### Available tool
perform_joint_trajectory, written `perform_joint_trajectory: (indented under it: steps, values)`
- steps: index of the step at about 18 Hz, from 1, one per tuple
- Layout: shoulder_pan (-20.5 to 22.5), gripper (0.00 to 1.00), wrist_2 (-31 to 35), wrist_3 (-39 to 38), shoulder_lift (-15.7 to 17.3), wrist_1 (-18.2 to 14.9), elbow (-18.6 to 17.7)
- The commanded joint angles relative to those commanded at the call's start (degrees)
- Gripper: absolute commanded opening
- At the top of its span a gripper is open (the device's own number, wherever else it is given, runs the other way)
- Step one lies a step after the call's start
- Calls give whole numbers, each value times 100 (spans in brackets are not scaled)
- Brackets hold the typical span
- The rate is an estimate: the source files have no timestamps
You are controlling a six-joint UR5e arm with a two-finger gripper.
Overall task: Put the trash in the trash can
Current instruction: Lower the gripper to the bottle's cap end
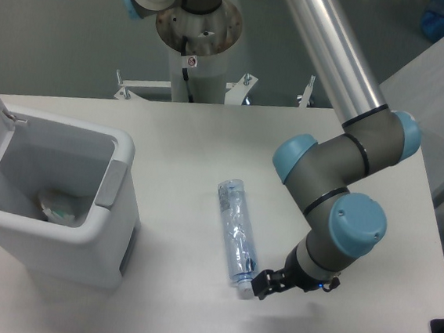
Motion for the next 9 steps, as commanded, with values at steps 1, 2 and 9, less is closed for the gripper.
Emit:
perform_joint_trajectory:
  steps: [1, 2, 9]
  values:
    - [-26, 100, 0, 0, -26, 0, 0]
    - [-44, 100, 0, 0, -44, 0, -9]
    - [-246, 100, 140, 0, -70, -44, -281]
